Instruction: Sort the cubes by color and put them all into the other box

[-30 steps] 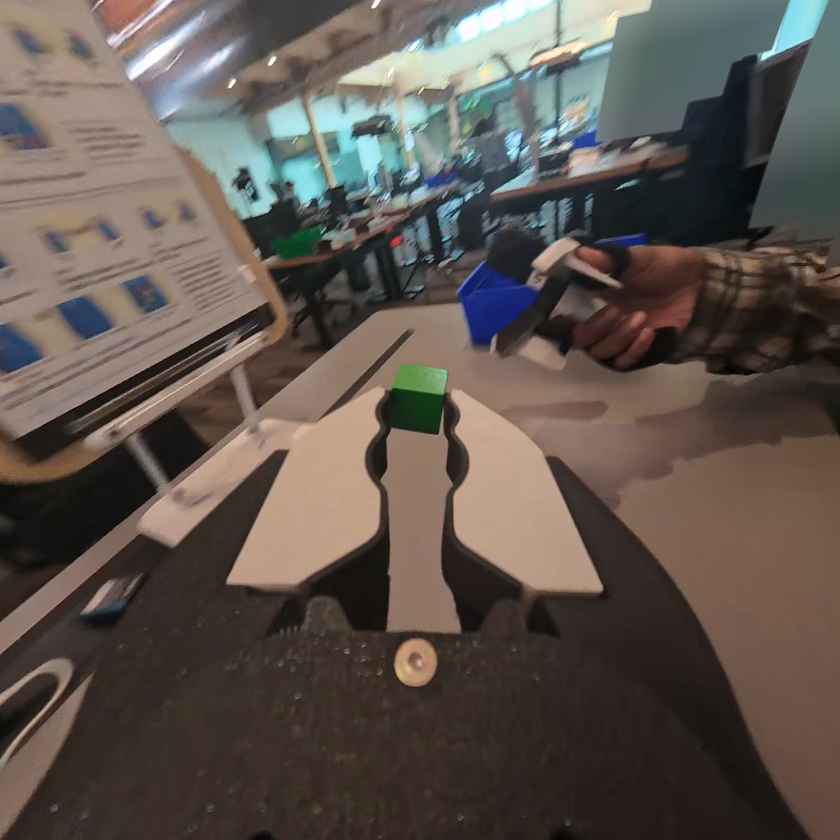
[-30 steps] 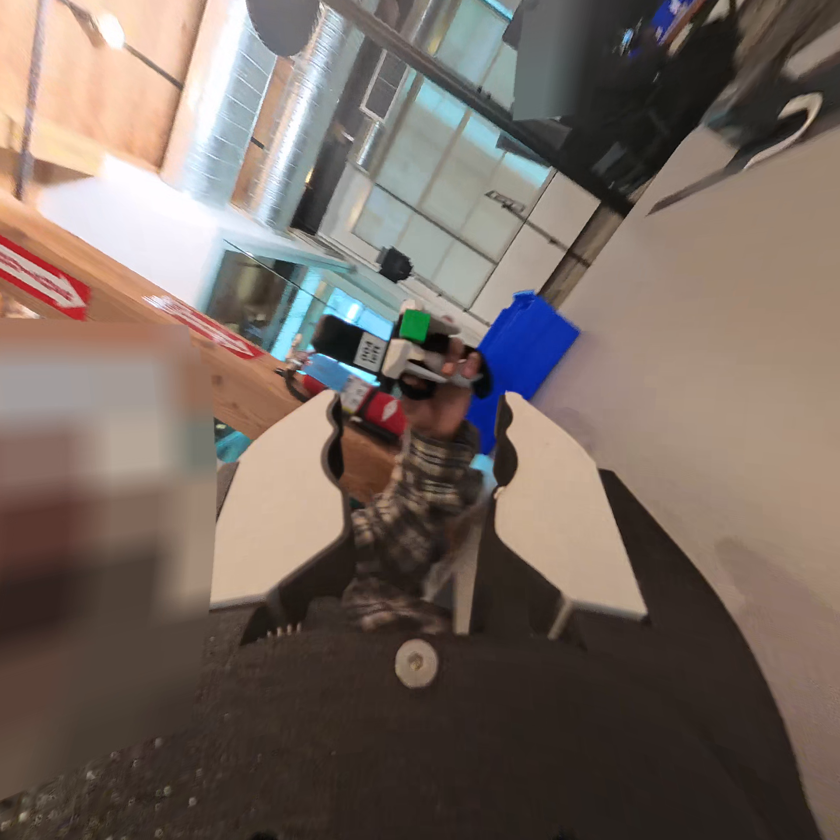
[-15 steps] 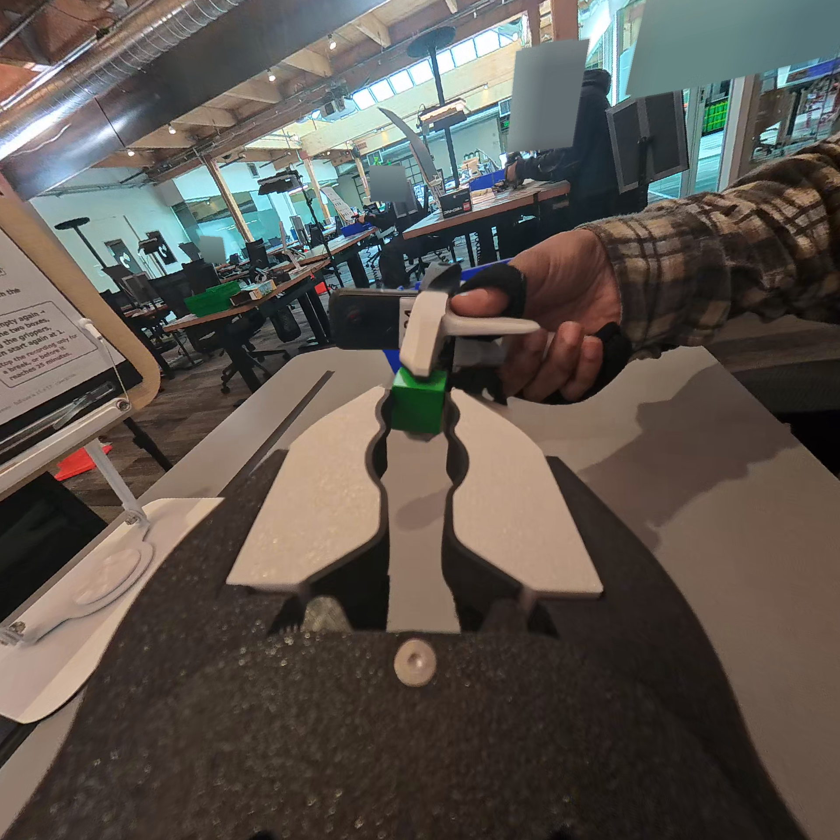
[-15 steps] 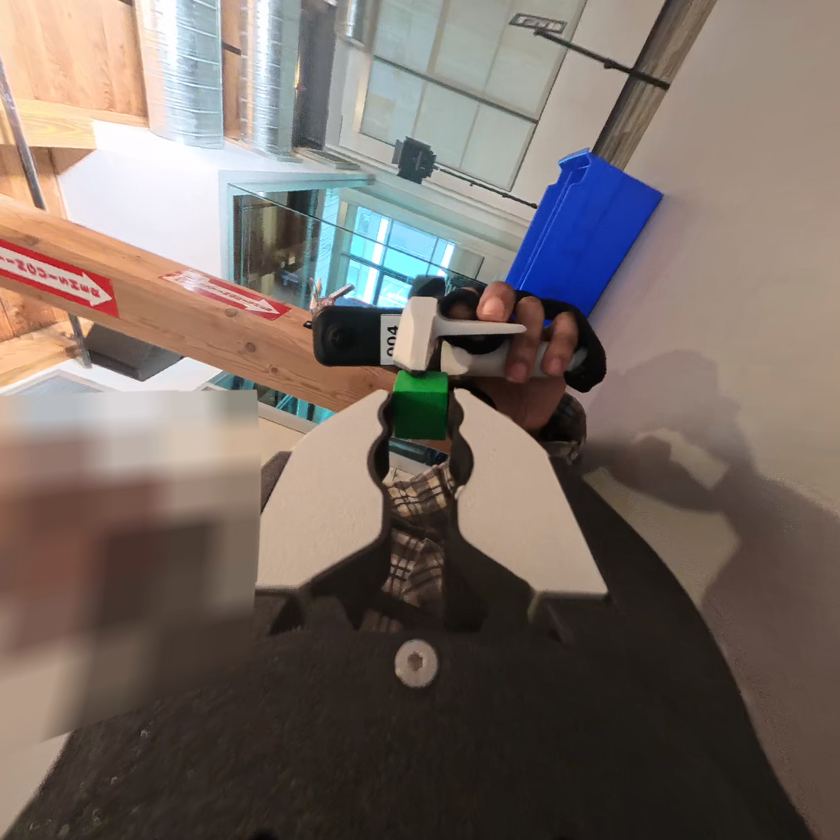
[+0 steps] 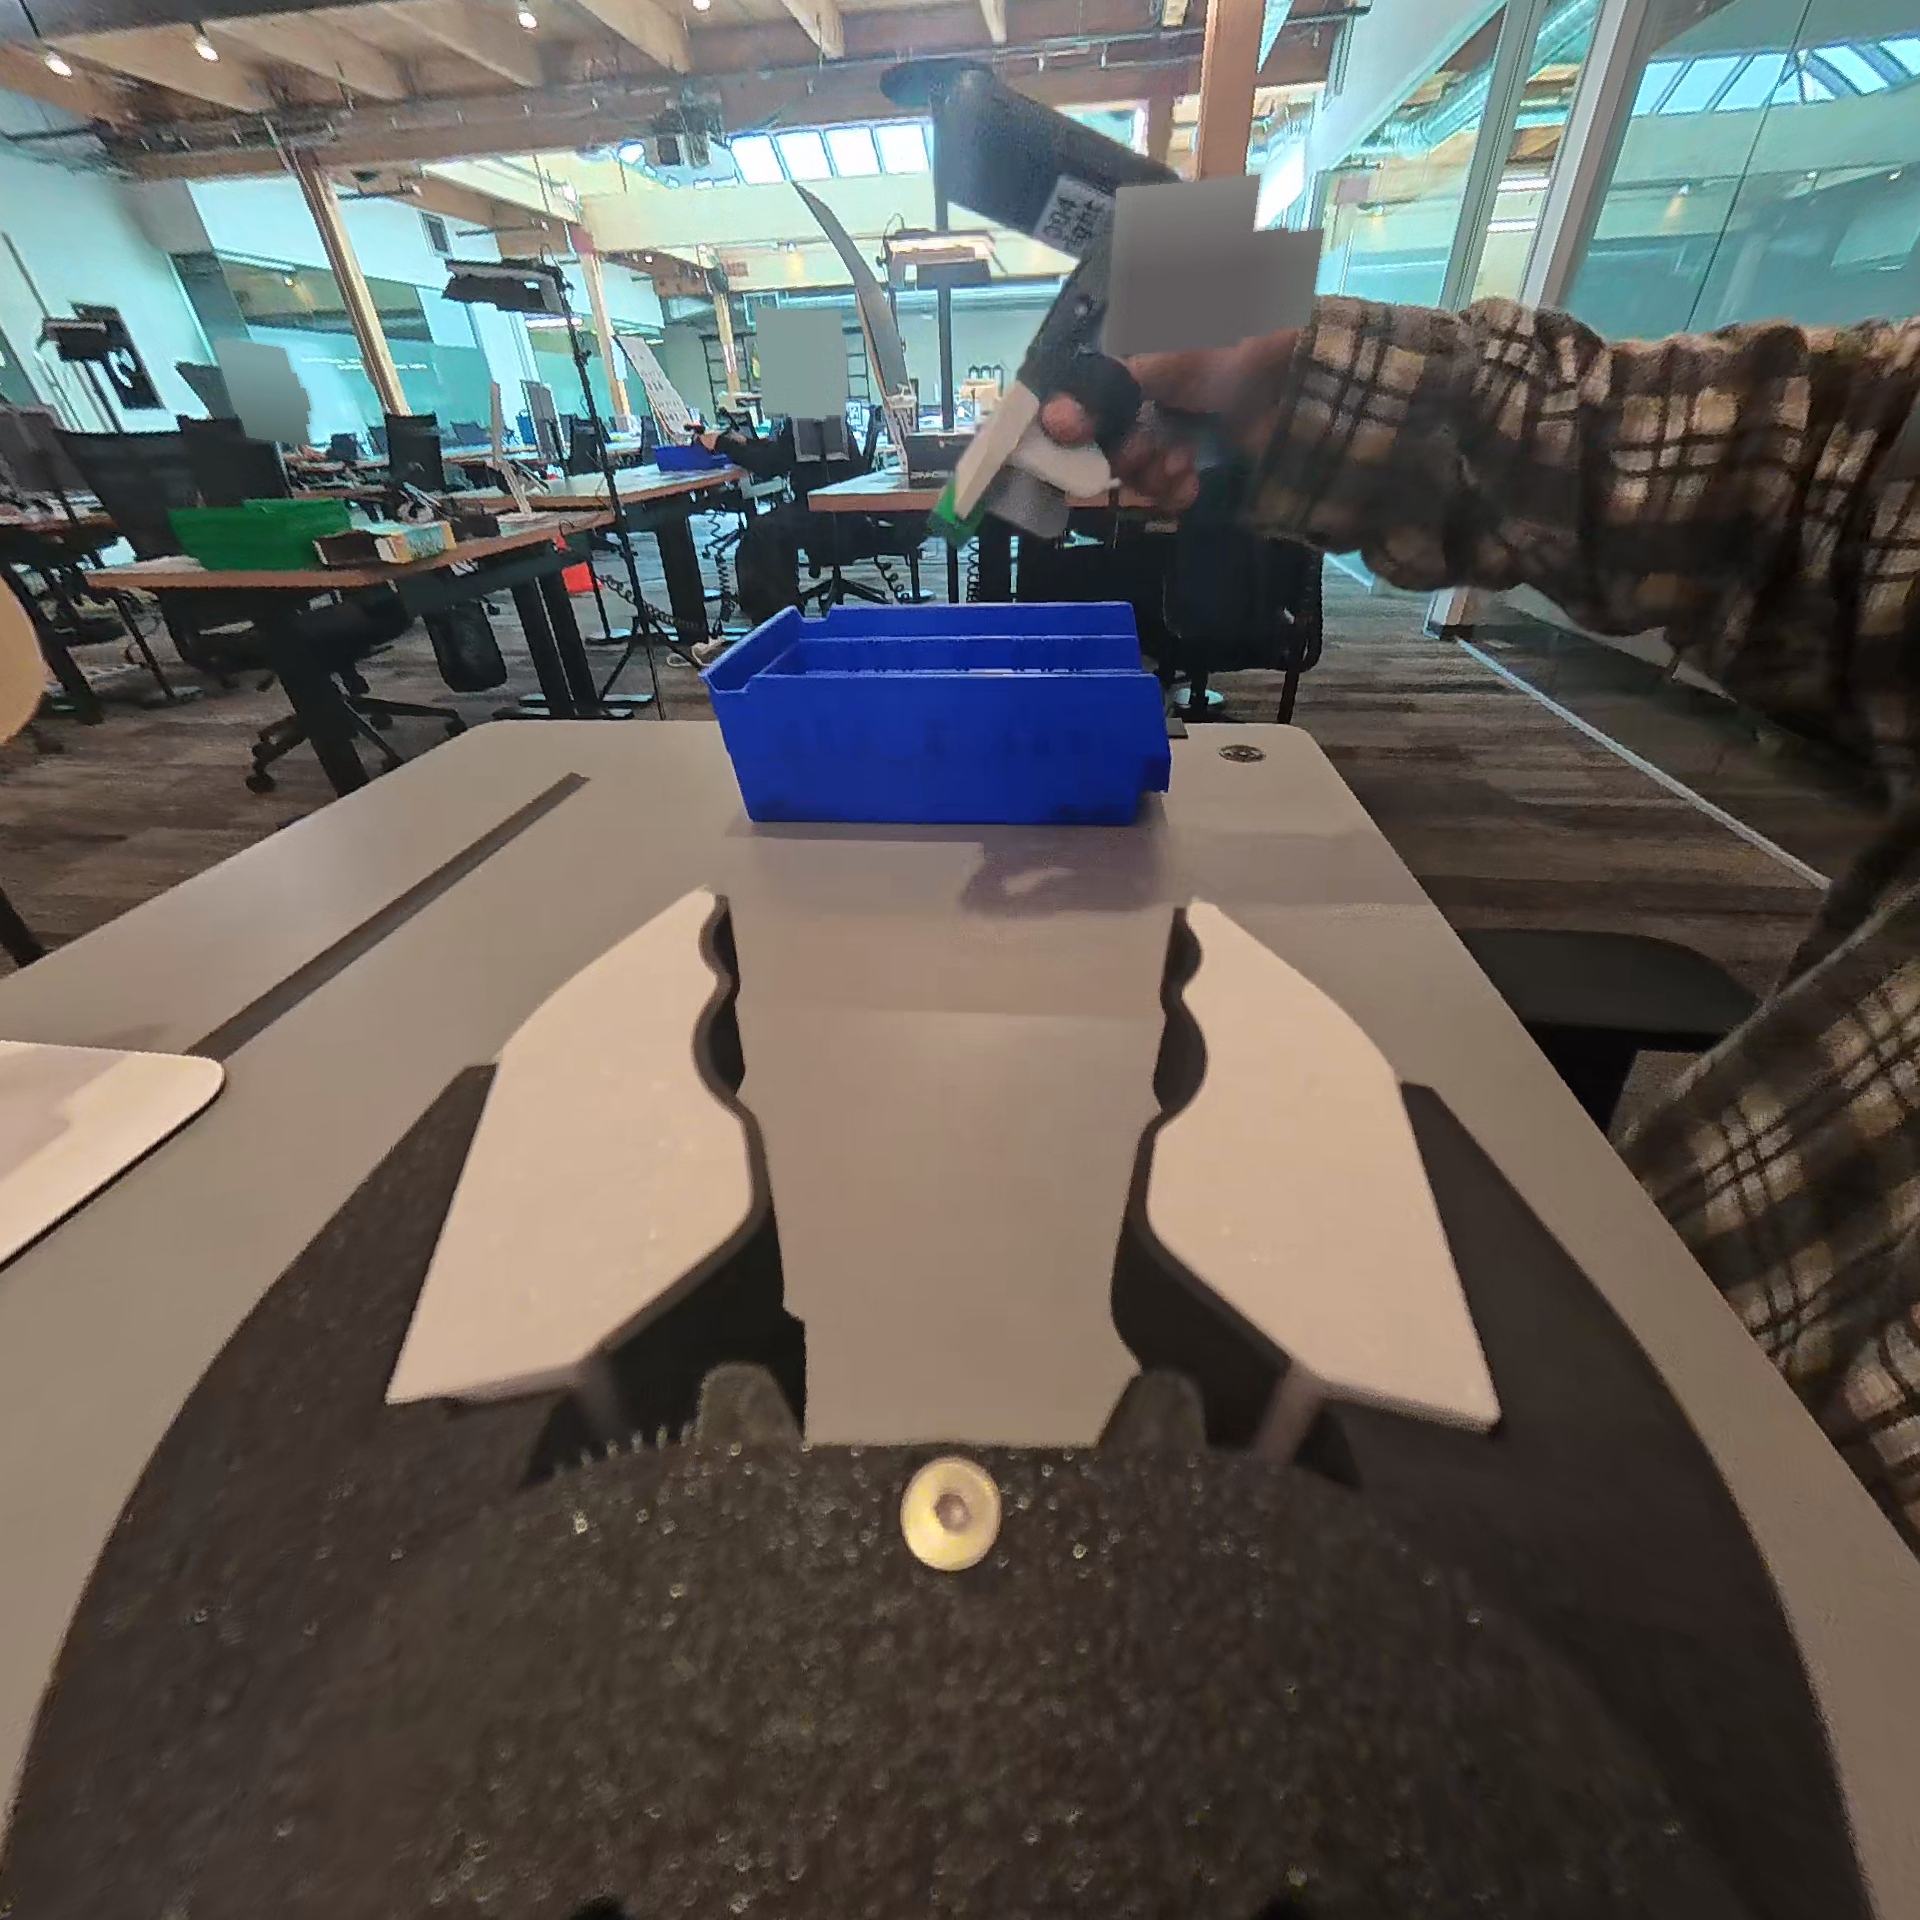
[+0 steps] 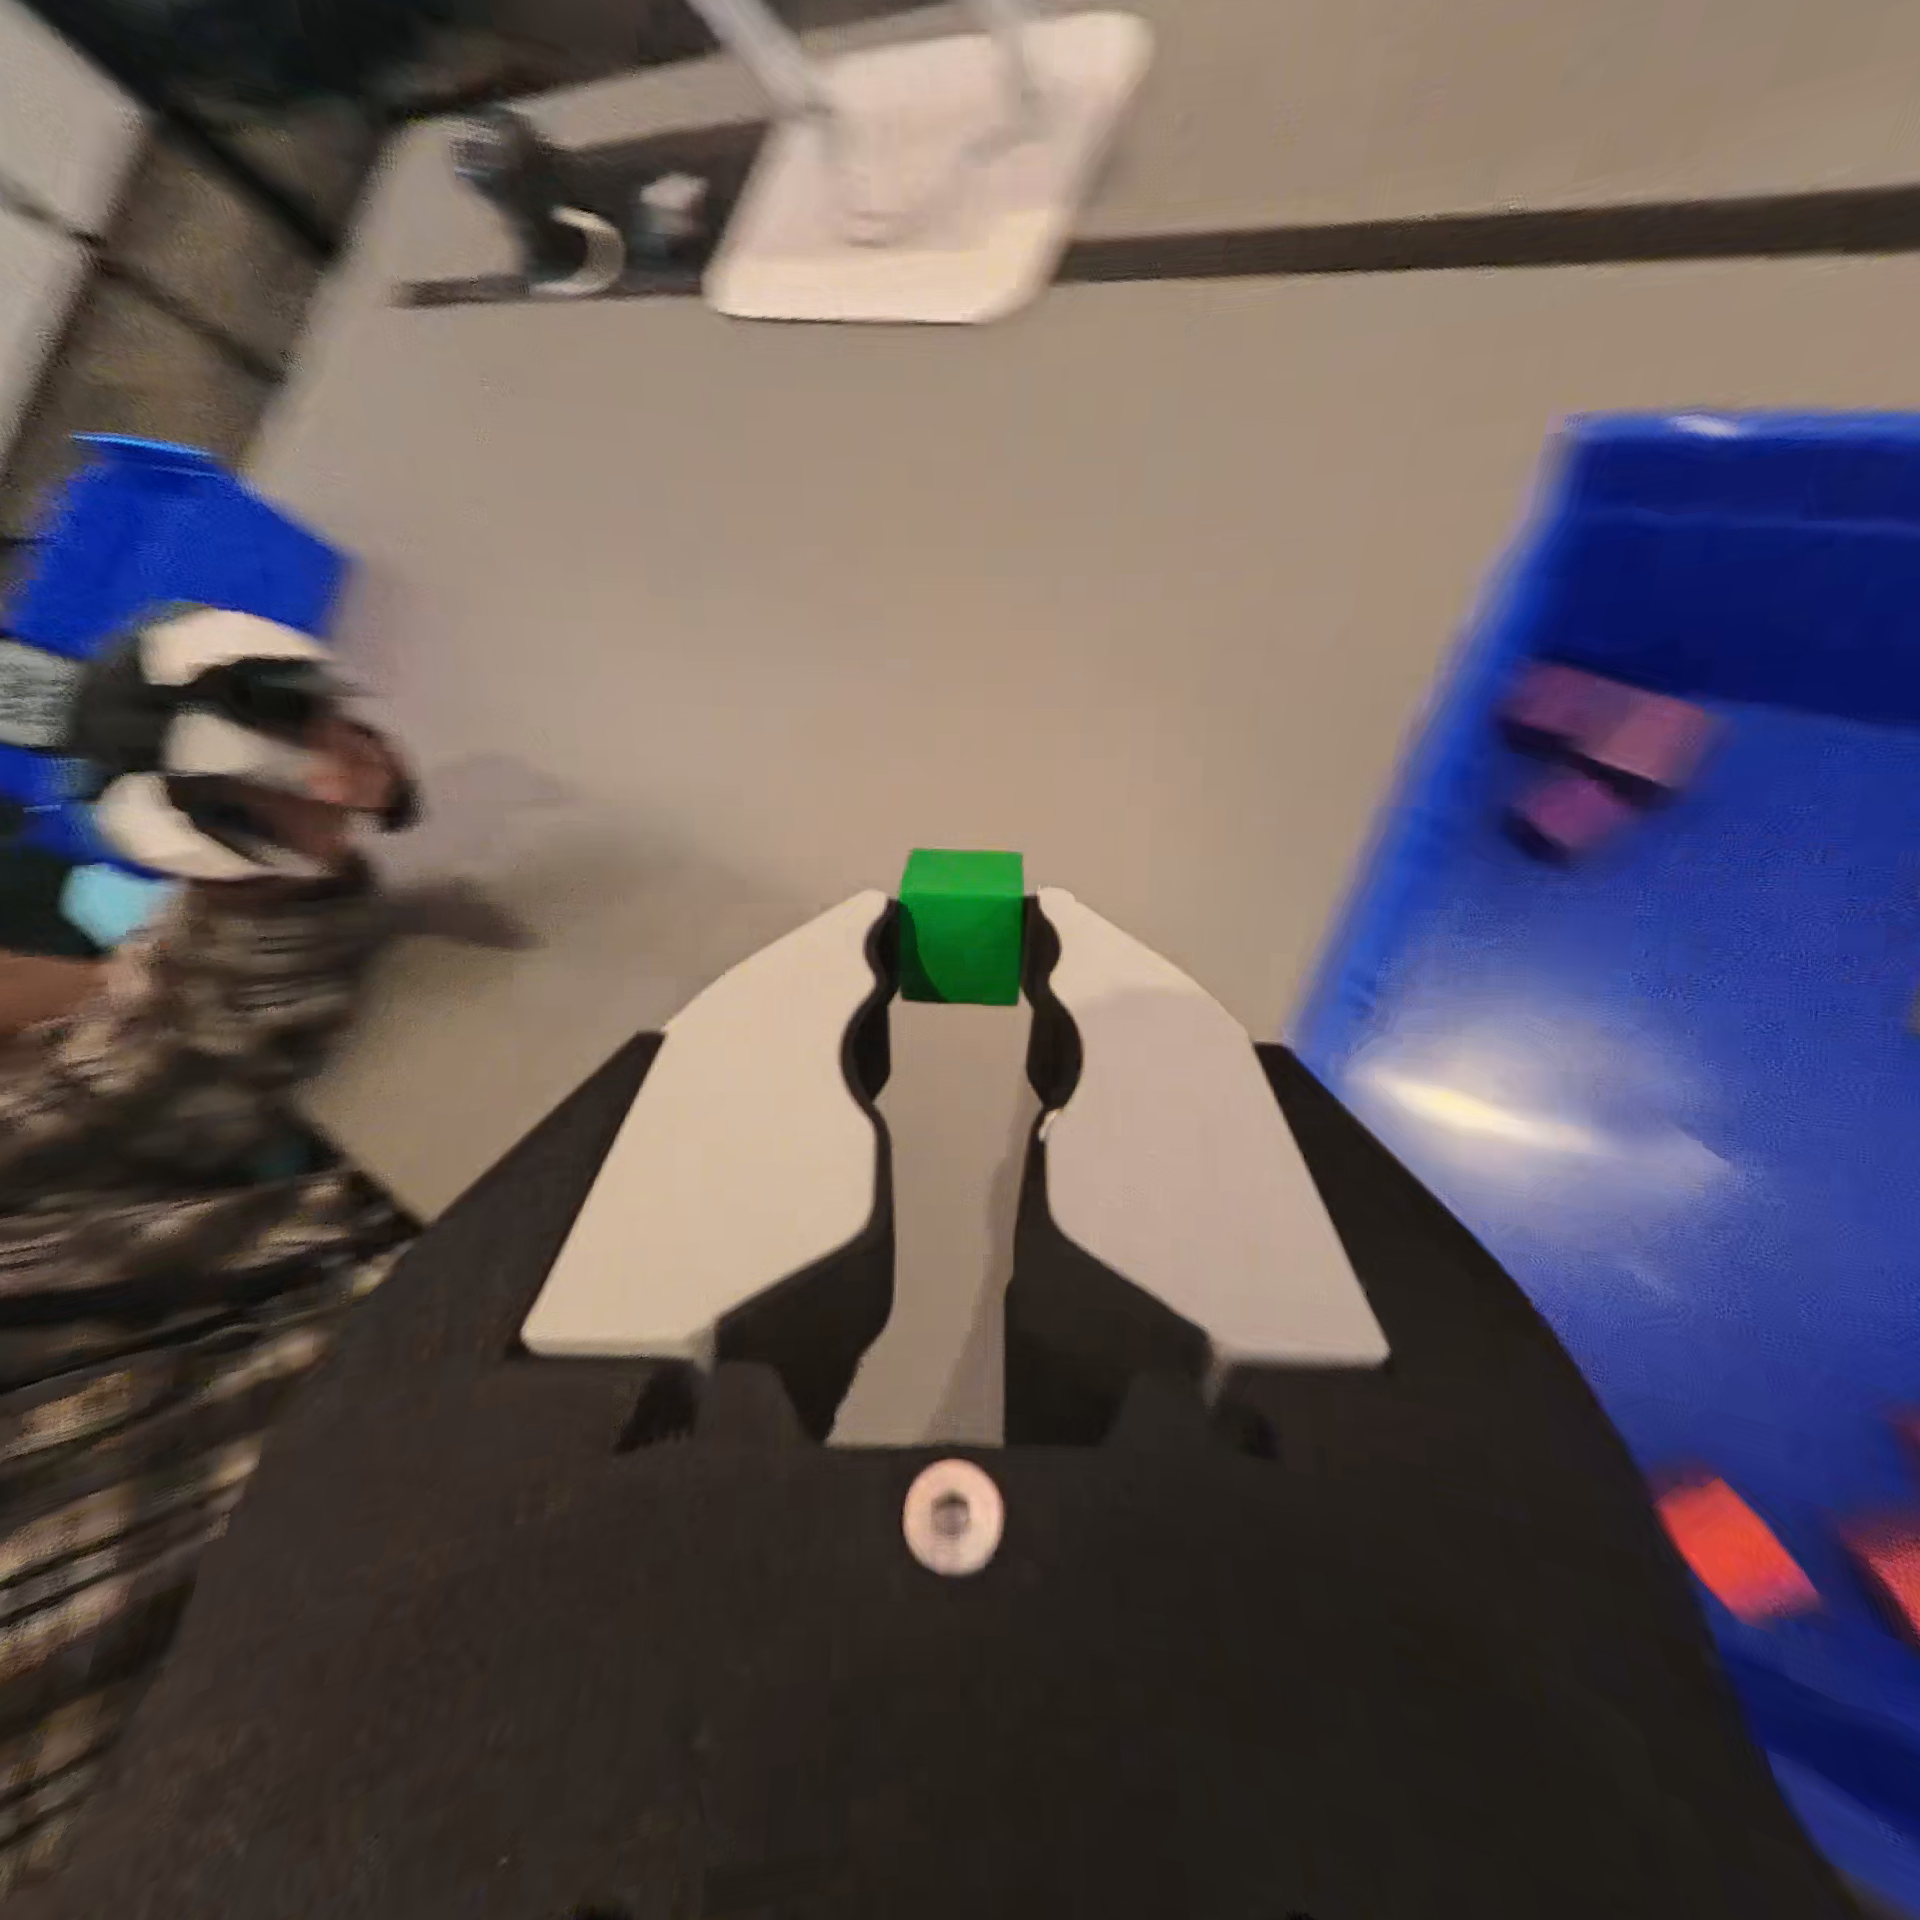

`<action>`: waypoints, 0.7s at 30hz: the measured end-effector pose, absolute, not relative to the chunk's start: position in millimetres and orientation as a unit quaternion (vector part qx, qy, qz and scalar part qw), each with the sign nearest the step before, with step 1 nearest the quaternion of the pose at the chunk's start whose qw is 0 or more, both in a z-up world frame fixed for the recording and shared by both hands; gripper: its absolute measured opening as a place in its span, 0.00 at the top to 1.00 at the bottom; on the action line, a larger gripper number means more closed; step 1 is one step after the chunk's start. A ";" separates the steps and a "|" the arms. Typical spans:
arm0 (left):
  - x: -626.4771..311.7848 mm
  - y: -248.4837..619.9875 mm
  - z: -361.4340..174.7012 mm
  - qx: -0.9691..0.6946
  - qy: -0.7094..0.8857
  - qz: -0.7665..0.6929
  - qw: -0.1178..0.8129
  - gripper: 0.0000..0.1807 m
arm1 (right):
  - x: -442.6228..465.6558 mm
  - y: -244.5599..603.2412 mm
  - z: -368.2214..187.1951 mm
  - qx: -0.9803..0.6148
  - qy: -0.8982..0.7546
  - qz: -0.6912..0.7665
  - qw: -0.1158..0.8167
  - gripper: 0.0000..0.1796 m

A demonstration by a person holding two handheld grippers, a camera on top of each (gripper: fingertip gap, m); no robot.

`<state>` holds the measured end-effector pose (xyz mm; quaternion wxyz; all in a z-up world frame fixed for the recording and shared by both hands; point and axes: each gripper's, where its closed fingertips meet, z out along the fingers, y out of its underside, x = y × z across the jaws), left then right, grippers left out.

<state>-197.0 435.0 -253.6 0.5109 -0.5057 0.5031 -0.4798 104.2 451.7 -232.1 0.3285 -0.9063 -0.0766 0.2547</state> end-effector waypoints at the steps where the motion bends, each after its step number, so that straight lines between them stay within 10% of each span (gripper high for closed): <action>1: -196.0 435.2 -255.1 -0.507 0.503 -0.478 0.510 0.56 | 133.9 444.3 -239.2 -0.918 -0.057 0.228 0.320 0.88; 21: -200.6 434.8 -271.4 -0.531 0.490 -0.477 0.501 0.61 | 192.6 362.5 -364.7 -0.969 -0.055 0.205 0.129 0.79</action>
